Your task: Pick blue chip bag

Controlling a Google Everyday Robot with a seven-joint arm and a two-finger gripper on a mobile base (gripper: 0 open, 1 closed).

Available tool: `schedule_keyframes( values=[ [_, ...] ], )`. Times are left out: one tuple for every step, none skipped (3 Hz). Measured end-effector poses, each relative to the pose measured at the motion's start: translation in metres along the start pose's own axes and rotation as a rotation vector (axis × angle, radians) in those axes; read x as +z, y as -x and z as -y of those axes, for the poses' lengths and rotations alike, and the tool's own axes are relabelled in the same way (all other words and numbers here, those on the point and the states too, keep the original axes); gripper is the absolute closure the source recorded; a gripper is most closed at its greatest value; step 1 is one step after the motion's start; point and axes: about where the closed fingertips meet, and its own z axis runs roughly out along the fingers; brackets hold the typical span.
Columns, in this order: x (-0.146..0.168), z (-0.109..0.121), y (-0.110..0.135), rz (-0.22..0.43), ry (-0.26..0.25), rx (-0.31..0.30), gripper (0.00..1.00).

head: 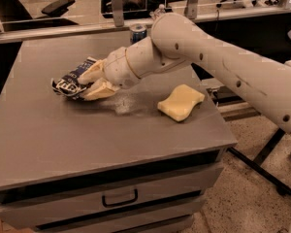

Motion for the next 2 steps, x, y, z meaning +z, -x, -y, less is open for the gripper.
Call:
schedule_keyframes(
  values=[
    [-0.004, 0.006, -0.004, -0.007, -0.024, 0.015, 0.93],
    [-0.016, 0.023, 0.008, 0.014, -0.075, -0.024, 1.0]
  ],
)
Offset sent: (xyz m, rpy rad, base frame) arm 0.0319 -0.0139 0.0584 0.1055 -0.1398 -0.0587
